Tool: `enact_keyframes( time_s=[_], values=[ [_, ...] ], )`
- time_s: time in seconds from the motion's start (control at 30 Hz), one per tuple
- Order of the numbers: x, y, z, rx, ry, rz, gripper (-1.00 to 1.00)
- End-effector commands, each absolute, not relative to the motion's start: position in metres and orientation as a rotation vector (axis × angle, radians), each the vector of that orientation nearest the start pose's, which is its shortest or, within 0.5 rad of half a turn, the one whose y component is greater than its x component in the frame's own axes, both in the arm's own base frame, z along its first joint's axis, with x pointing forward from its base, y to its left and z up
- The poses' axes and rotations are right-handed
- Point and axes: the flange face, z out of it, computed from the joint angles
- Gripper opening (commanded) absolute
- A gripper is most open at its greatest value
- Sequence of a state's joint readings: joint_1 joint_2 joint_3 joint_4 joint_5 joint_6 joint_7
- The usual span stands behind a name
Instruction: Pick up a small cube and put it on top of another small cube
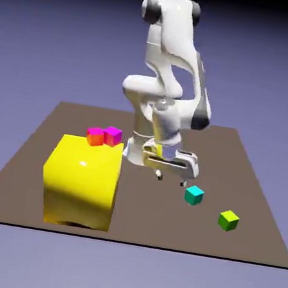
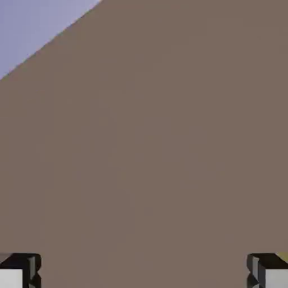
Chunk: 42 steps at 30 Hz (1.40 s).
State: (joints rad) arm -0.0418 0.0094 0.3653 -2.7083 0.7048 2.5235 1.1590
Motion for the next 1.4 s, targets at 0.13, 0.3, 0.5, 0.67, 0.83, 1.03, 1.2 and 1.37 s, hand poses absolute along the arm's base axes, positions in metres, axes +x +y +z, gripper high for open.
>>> enact_keyframes(
  time_s=[0.13,0.3,0.5,0.67,0.83,1.03,1.2,1.37],
  values=[
    [0.327,0.157,0.162,-1.987,2.172,1.011,0.00],
    [0.317,0.173,0.124,-1.984,2.167,1.013,0.00],
    [0.312,0.177,0.112,-1.985,2.169,1.012,-1.00],
    [0.327,0.158,0.160,-1.986,2.171,1.011,-1.00],
    [0.365,0.121,0.213,-1.901,2.183,0.982,-1.00],
    [0.395,0.007,0.305,-1.580,2.345,0.907,-1.00],
    [0.366,-0.106,0.375,-1.190,2.503,0.850,-1.00],
    [0.293,-0.199,0.434,-0.776,2.593,0.812,-1.00]
  ],
)
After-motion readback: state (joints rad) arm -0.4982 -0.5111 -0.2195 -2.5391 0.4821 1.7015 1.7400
